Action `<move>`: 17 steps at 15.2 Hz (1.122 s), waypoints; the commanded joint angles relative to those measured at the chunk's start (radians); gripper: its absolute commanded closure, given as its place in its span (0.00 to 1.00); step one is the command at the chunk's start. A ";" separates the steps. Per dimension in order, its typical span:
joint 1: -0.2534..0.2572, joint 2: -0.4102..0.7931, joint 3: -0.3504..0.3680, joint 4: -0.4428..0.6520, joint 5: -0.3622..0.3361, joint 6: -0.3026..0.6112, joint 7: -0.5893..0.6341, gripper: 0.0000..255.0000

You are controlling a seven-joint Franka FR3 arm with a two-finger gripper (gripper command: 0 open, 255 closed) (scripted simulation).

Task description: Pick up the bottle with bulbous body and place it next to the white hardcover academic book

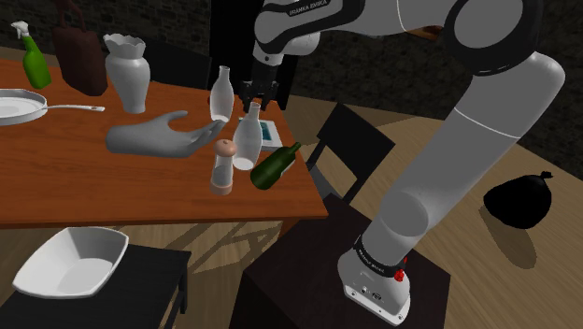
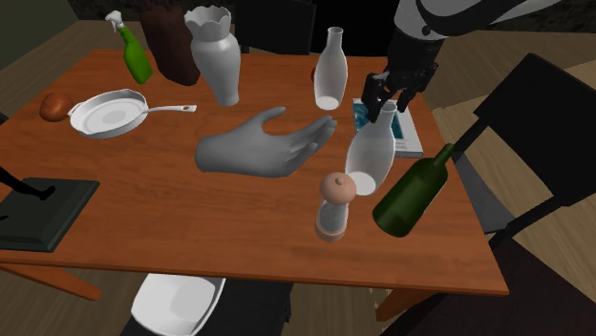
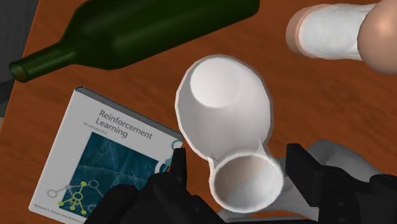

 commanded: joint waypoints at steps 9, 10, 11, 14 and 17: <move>-0.002 -0.045 -0.002 0.078 0.004 -0.122 -0.003 0.00; -0.002 -0.045 -0.002 0.078 0.004 -0.122 -0.003 0.00; -0.002 -0.045 -0.002 0.078 0.004 -0.122 -0.003 0.00; -0.002 -0.045 -0.002 0.078 0.004 -0.122 -0.003 0.00; -0.002 -0.045 -0.002 0.078 0.004 -0.122 -0.003 0.00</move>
